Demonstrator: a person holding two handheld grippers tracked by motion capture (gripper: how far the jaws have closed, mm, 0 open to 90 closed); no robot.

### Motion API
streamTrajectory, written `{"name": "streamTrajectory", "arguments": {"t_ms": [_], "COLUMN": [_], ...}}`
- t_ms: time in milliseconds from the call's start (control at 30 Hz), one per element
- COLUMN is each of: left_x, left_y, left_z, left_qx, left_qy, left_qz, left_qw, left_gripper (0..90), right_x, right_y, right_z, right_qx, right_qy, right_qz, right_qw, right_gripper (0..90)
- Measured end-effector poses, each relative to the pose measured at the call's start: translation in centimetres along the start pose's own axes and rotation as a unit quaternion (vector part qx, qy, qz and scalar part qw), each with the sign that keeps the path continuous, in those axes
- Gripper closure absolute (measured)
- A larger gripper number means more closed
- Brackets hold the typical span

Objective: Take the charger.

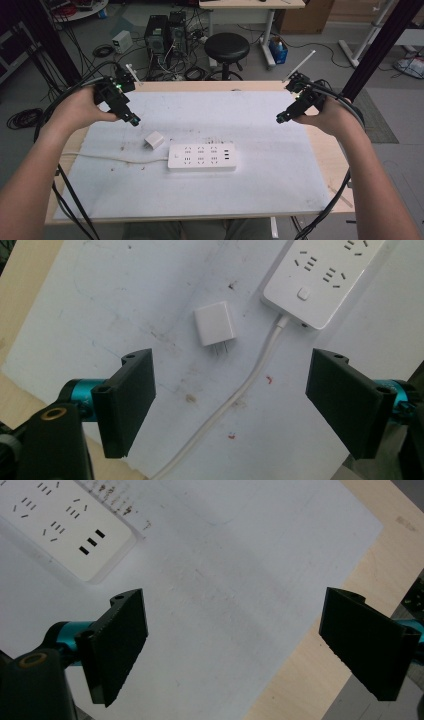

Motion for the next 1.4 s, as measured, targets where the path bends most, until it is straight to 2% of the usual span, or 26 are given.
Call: {"name": "streamTrajectory", "arguments": {"t_ms": [33,133,300,533,700,767,833,1133,1400], "left_x": [0.1,0.0,-0.3,-0.2,-0.1,-0.3,-0.3,-0.8,-0.9], "left_y": [0.1,0.3,0.4,0.5,0.6,0.7,0.8,1.1,0.6], "left_z": [-0.1,0.0,0.4,0.8,1.1,1.7,1.9,5.9,10.8], "left_qx": [-0.002,-0.005,0.004,0.007,0.007,0.008,0.01,0.029,0.074], "left_qy": [0.006,0.003,0.004,0.004,0.001,-0.01,-0.012,-0.022,-0.037], "left_qz": [0.0,-0.005,0.002,-0.001,-0.013,-0.025,-0.027,-0.053,-0.075], "left_qw": [1.0,1.0,1.0,1.0,0.9999,0.9996,0.9995,0.9979,0.9938], "left_gripper": [20.0,20.0,20.0,19.9,20.0,20.0,20.0,20.0,20.0], "right_x": [0.0,-0.1,-0.3,-0.6,-0.8,-0.7,-0.7,-0.5,-0.5], "right_y": [0.0,0.0,-0.1,-0.3,-0.5,-0.6,-0.6,-0.7,-1.1], "right_z": [0.0,0.0,0.3,0.4,0.4,0.5,0.5,0.6,0.9], "right_qx": [0.0,-0.002,-0.003,-0.006,-0.006,-0.006,-0.006,-0.009,-0.006], "right_qy": [-0.001,-0.002,0.001,0.002,0.0,0.001,-0.001,0.0,0.0], "right_qz": [-0.001,0.0,0.002,0.002,0.004,0.004,0.003,0.006,0.005], "right_qw": [1.0,1.0,1.0,1.0,1.0,1.0,1.0,0.9999,1.0], "right_gripper": [11.5,11.6,11.6,11.6,11.6,11.6,11.6,11.6,11.6]}}
Point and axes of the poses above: each handheld gripper's, and its own axes: z roughly forward along the jaws, y roughly out of its top, x roughly to its left, the point moved 9 cm from there along z, roughly forward along the jaws, and after that the axes turned 4 degrees about y, right-handed, at the moved point
